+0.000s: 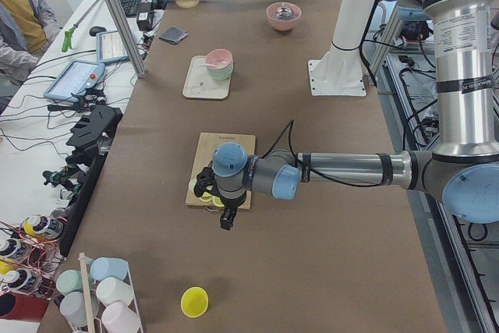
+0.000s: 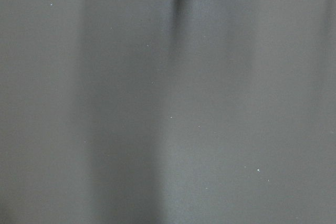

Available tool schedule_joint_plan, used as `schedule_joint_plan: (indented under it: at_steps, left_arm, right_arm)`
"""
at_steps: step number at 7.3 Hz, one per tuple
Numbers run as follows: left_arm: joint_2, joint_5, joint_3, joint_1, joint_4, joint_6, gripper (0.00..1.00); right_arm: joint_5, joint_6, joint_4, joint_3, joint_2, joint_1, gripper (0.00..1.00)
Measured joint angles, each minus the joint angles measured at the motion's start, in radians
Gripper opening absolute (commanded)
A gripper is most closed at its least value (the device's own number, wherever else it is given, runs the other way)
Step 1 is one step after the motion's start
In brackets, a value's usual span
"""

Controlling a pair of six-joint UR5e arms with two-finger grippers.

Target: Stack pink bowl on green and place spoon

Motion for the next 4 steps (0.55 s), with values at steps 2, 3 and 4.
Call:
schedule_joint_plan:
  at_steps: [2,3,4]
  left_arm:
    - [-0.011,0.0,-0.001,0.0,0.001,-0.002,0.98]
    - [-0.013,-0.001,-0.007,0.0,0.001,-0.003,0.98]
    - [-0.015,0.0,-0.011,0.0,0.001,-0.003,0.98]
  right_arm:
    - [0.002,0.003,0.001,0.002,0.004,-0.001,1.0]
    - [0.002,0.004,0.002,0.005,0.002,-0.002,1.0]
    - [0.0,0.004,0.002,0.008,0.001,-0.002,1.0]
